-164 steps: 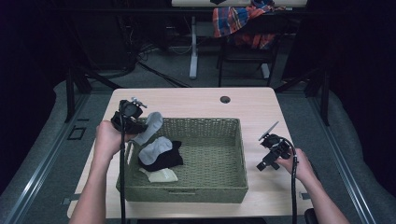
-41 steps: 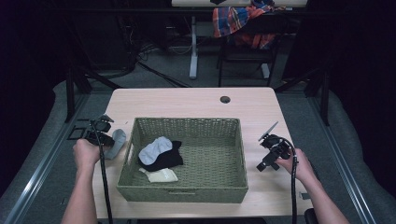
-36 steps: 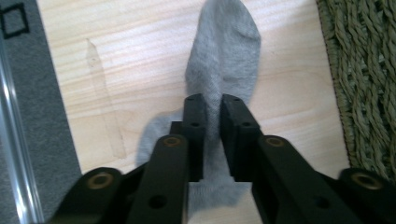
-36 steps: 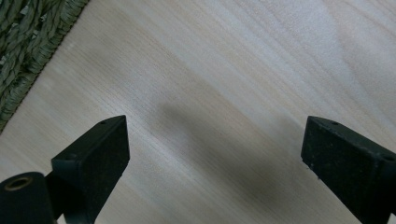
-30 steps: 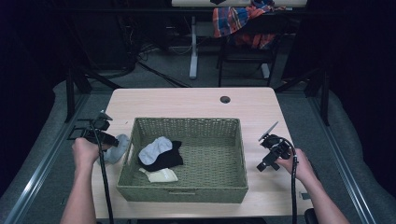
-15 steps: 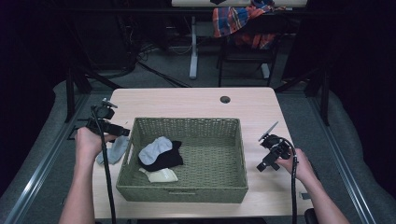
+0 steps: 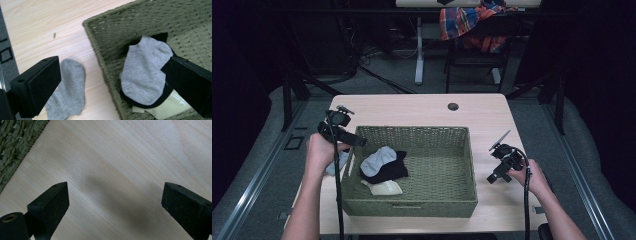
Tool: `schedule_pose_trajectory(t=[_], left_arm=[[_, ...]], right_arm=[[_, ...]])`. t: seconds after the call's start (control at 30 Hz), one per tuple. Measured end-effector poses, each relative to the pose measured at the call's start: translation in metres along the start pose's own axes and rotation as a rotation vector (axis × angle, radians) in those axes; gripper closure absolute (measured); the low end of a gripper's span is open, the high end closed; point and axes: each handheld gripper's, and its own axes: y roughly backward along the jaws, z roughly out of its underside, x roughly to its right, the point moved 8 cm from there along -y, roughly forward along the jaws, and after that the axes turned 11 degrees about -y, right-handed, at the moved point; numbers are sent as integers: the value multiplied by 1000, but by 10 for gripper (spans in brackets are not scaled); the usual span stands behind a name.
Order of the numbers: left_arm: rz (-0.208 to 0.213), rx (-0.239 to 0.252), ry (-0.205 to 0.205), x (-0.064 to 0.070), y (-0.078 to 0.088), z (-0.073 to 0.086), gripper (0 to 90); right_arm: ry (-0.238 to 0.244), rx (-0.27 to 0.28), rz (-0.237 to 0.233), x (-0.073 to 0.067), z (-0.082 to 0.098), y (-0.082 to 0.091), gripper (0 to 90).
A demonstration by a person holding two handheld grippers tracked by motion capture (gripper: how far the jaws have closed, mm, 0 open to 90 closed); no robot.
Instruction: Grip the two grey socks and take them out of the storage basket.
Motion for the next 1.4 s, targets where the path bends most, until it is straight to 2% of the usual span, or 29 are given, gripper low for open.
schedule_pose_trajectory(t=[0.1, 0.27, 0.4, 0.47, 0.53, 0.6, 0.67, 0.73, 0.87, 1.2, 1.27, 1.3, 1.4], left_arm=[[18, 2, -16, 8, -3, -4, 1], [36, -23, -55, 22, -14, -9, 2], [43, -36, -64, 30, -23, -11, 5], [52, -48, -73, 34, -29, -12, 6], [57, -63, -84, 39, -37, -11, 22], [73, -88, -98, 43, -44, -9, 71], [102, -113, -114, 49, -52, -7, 157], [111, -143, -130, 53, -59, -4, 189], [118, -183, -122, 57, -70, 0, 358], [137, -241, -126, 63, -89, 6, 524], [144, -268, -135, 64, -93, 9, 599], [137, -269, -136, 64, -93, 9, 610], [119, -261, -153, 63, -91, 8, 720]], right_arm=[[-4, 5, -4, 0, 0, -1, 74], [-3, 3, -3, -1, 0, -1, 74], [0, 3, -3, 0, 0, -1, 73], [-30, 42, -13, -2, -1, -3, 73], [-27, 27, -9, -1, 0, -2, 73], [-3, -2, 4, 1, 2, 0, 73], [-2, 6, -2, 0, 1, 0, 73], [4, 1, 1, 0, 1, 0, 73], [-4, 7, 4, 1, 1, -1, 73], [0, 2, -1, 0, 1, 0, 73], [1, 0, 0, 0, 2, 0, 74], [-2, -2, 0, 0, 2, 0, 74], [1, 1, 0, 0, 2, 0, 74]])
